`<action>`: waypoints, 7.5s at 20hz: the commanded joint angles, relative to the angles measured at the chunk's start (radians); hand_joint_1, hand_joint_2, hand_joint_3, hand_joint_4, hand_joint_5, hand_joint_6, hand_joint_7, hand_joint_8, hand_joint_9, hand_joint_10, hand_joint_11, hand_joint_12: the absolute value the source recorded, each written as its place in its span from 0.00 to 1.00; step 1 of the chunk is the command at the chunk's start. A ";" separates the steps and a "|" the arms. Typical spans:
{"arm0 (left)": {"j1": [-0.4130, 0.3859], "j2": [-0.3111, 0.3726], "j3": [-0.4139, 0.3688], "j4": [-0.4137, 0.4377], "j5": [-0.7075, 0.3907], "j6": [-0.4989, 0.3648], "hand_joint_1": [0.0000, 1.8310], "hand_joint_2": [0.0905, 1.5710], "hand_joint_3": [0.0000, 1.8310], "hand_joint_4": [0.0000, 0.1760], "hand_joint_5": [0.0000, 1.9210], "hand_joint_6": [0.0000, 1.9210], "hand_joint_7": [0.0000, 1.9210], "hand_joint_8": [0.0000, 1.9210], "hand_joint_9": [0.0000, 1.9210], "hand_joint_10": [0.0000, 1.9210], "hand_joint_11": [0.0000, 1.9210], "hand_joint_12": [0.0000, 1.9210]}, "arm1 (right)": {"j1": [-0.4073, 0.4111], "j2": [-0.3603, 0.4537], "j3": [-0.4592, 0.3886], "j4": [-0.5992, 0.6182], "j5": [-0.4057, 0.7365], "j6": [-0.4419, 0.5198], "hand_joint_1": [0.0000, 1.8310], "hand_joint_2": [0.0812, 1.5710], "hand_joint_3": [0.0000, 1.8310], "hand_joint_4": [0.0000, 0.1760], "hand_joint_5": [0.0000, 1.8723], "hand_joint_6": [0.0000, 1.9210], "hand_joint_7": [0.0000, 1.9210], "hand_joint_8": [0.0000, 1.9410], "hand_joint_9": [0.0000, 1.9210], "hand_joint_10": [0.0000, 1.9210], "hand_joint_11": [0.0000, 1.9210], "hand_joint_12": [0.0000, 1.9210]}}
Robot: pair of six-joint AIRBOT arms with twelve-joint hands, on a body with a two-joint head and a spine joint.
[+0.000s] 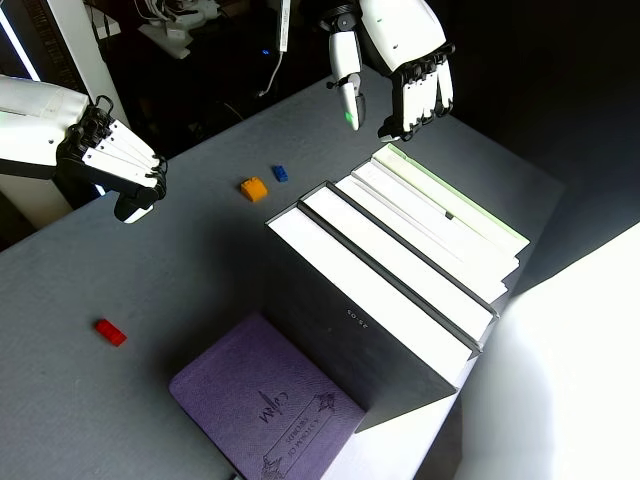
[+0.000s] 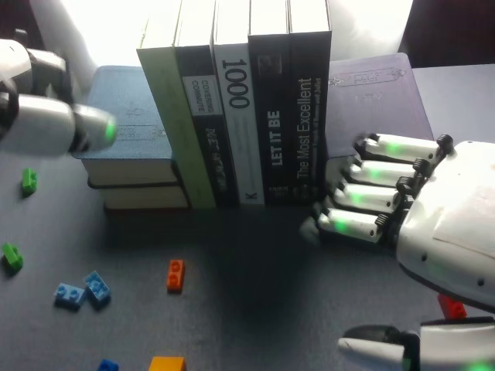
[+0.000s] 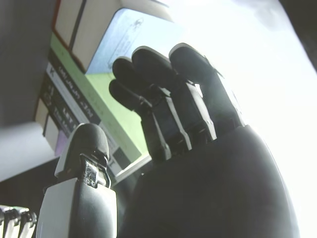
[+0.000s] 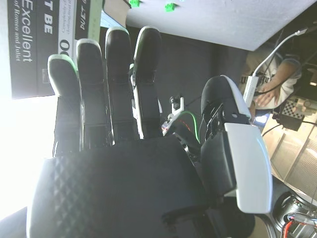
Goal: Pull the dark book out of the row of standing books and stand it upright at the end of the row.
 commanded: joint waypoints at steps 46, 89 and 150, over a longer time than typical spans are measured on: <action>-0.012 0.007 -0.004 0.052 -0.023 0.003 0.00 0.80 0.00 0.08 0.06 0.00 0.07 0.00 0.08 0.00 0.00 0.30 | 0.166 -0.453 0.275 0.226 0.612 -0.547 0.00 0.72 0.00 0.00 0.36 0.00 0.13 0.00 0.03 0.00 0.00 0.00; -0.013 0.007 -0.005 0.052 -0.023 0.003 0.00 0.79 0.00 0.04 0.08 0.00 0.08 0.00 0.09 0.00 0.00 0.37 | -0.072 -0.246 -0.089 0.389 0.574 -0.740 0.00 0.73 0.00 0.00 0.36 0.00 0.13 0.00 0.04 0.00 0.01 0.00; -0.013 0.007 -0.006 0.052 -0.023 0.003 0.01 0.85 0.00 0.00 0.26 0.67 0.44 0.66 0.40 0.87 0.27 1.00 | 0.147 -0.034 -0.100 0.608 0.413 -0.521 0.00 0.78 0.00 0.00 0.40 0.71 0.44 0.67 0.38 0.89 0.26 1.00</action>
